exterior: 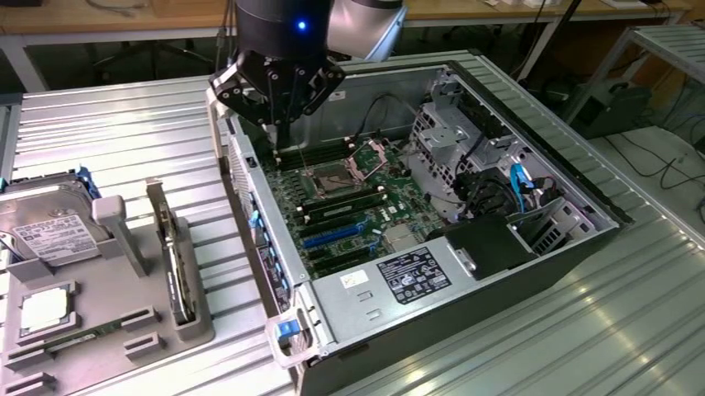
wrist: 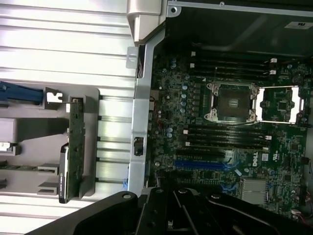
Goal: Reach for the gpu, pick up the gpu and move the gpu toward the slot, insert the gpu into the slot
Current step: 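Reach for the gpu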
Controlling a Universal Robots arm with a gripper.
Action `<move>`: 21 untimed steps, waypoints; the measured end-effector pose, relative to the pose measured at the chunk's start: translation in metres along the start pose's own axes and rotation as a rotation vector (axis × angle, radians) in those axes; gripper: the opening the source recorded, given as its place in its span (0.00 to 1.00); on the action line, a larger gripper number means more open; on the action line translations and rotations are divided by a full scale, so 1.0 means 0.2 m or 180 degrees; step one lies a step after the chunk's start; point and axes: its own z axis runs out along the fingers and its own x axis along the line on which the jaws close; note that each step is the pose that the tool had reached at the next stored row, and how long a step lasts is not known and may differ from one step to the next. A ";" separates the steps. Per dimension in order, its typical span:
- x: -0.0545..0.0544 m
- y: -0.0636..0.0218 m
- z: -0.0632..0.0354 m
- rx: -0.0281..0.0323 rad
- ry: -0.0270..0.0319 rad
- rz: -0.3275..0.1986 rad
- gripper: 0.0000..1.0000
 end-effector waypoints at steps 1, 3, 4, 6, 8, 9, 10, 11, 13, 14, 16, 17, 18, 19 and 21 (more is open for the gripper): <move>0.00 -0.002 0.000 0.0000 0.0001 0.0000 0.10; 0.01 -0.006 0.000 0.0000 0.0003 0.0000 0.10; 0.01 -0.008 0.000 0.0000 0.0004 0.0001 0.10; 0.01 -0.013 0.000 0.0000 0.0005 0.0001 0.10; 0.02 -0.018 0.001 -0.0001 0.0006 0.0001 0.10; 0.02 -0.020 0.001 0.0000 0.0007 0.0001 0.10; 0.02 -0.023 0.001 0.0000 0.0007 0.0001 0.10; 0.02 -0.026 0.001 0.0000 0.0008 0.0001 0.10; 0.03 -0.031 0.002 0.0000 0.0009 0.0001 0.10; 0.03 -0.034 0.002 -0.0001 0.0009 0.0001 0.10; 0.03 -0.040 0.003 -0.0001 0.0011 0.0001 0.10; 0.04 -0.043 0.003 -0.0001 0.0014 0.0001 0.10; 0.04 -0.046 0.004 -0.0001 0.0015 0.0001 0.10; 0.04 -0.051 0.004 -0.0001 0.0016 0.0001 0.10; 0.05 -0.059 0.005 -0.0001 0.0017 0.0001 0.10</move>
